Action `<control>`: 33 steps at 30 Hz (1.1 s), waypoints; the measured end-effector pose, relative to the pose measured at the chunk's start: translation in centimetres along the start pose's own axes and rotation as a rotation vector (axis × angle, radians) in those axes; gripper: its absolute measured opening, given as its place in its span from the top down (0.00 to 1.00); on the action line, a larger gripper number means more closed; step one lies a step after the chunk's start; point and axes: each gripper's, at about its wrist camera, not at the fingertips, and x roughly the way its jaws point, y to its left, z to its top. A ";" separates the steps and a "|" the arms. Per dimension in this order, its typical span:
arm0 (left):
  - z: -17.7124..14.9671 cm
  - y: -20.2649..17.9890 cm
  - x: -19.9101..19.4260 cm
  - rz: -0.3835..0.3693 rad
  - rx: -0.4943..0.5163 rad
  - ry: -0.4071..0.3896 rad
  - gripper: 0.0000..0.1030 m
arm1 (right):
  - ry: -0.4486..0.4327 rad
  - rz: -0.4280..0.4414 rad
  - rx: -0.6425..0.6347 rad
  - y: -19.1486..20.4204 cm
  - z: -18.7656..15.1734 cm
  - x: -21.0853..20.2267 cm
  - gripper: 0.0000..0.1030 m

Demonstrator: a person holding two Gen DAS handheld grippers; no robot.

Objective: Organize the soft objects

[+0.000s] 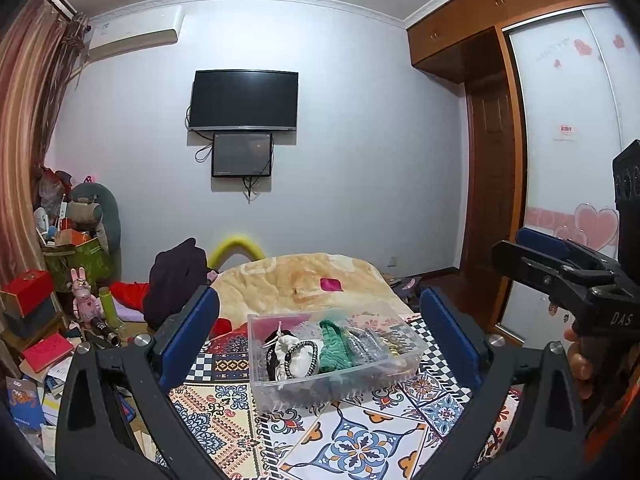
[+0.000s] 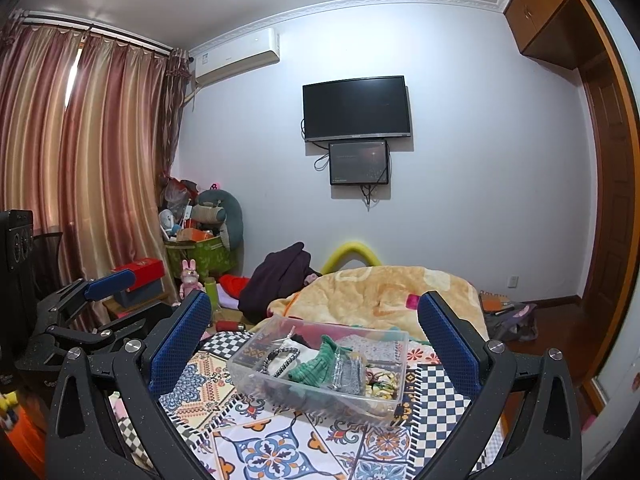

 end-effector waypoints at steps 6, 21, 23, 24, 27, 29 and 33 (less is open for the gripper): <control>0.0 0.1 0.0 -0.005 -0.009 0.004 0.01 | -0.001 0.002 0.004 0.0 0.1 -0.2 0.00; -0.1 0.0 0.6 -0.041 -0.017 0.029 0.00 | 0.007 0.004 0.006 -0.2 0.2 -0.4 0.00; -0.1 -0.1 0.6 -0.051 -0.013 0.034 0.00 | 0.009 0.003 0.005 -0.2 0.2 -0.3 0.00; -0.1 -0.2 0.6 -0.057 -0.010 0.037 0.00 | 0.011 0.002 0.007 -0.2 0.2 -0.3 0.00; -0.1 -0.4 0.4 -0.044 -0.001 0.029 0.00 | 0.012 0.002 0.008 -0.2 0.2 -0.3 0.00; -0.1 -0.5 0.3 -0.034 0.003 0.025 0.00 | 0.013 0.000 0.007 -0.3 0.2 -0.3 0.00; -0.1 -0.6 0.3 -0.031 0.003 0.031 0.00 | 0.021 -0.003 0.003 -0.3 -0.1 -0.2 0.00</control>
